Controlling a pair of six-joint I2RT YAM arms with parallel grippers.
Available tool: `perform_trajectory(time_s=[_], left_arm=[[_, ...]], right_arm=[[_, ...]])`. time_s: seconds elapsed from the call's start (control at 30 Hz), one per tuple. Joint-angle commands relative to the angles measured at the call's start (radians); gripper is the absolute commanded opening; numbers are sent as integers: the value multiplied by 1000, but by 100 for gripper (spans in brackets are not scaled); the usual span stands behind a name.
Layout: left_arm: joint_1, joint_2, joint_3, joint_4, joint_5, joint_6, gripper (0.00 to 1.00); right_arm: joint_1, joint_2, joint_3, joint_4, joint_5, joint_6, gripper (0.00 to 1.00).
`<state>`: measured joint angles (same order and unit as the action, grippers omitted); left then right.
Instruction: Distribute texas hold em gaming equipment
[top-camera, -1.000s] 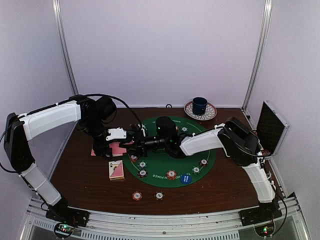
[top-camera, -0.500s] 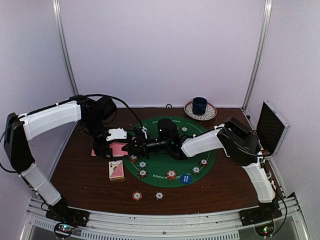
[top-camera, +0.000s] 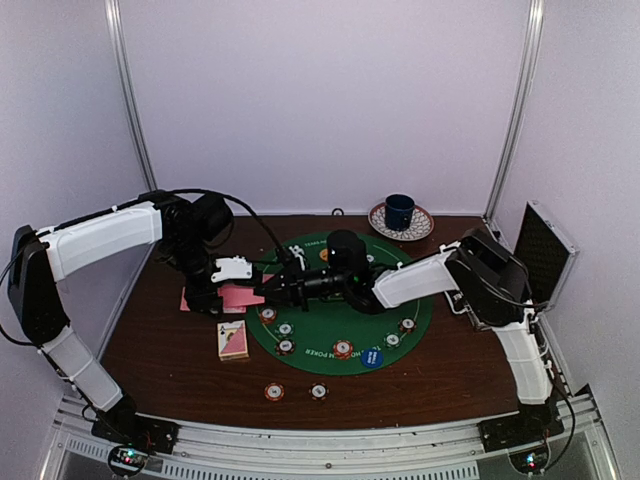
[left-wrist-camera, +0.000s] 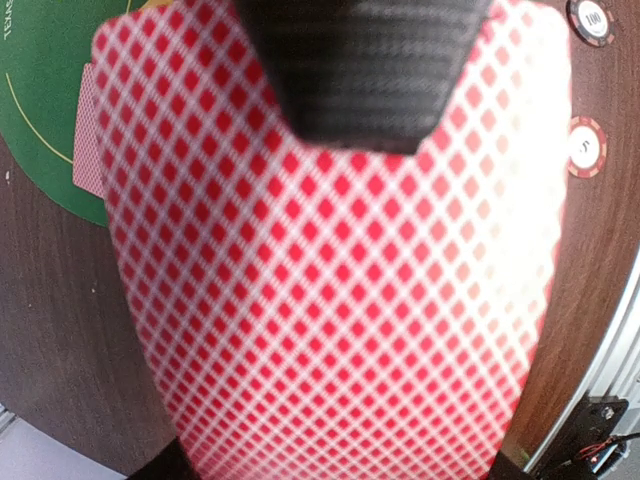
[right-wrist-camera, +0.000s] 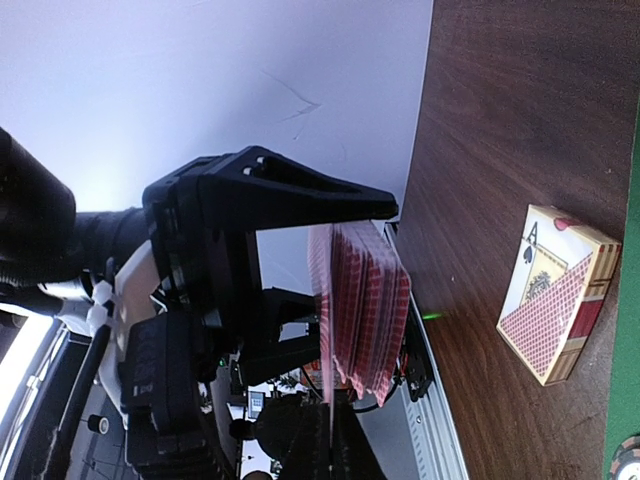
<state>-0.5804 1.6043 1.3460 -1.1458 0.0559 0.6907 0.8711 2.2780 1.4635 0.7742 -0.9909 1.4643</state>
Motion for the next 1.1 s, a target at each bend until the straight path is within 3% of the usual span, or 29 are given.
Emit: perform_trajectory(time_s=[0.0, 0.27, 0.5, 0.63, 0.73, 1.07], left_arm=[[2, 0, -7, 1, -14, 12, 0], [2, 3, -3, -9, -23, 13, 0], [2, 3, 2, -13, -22, 12, 0], [2, 3, 5, -18, -22, 9, 0], [2, 1, 5, -20, -25, 9, 0], [2, 4, 21, -31, -10, 4, 0]], right_arm=[[-24, -81, -39, -11, -31, -33, 1], [-90, -133, -101, -52, -60, -77, 0], [-257, -212, -140, -334, -53, -315, 0], [-368, -216, -38, -728, 38, -586, 0], [-428, -184, 39, -862, 102, -675, 0], [-483, -4, 283, -1019, 207, -753, 0]])
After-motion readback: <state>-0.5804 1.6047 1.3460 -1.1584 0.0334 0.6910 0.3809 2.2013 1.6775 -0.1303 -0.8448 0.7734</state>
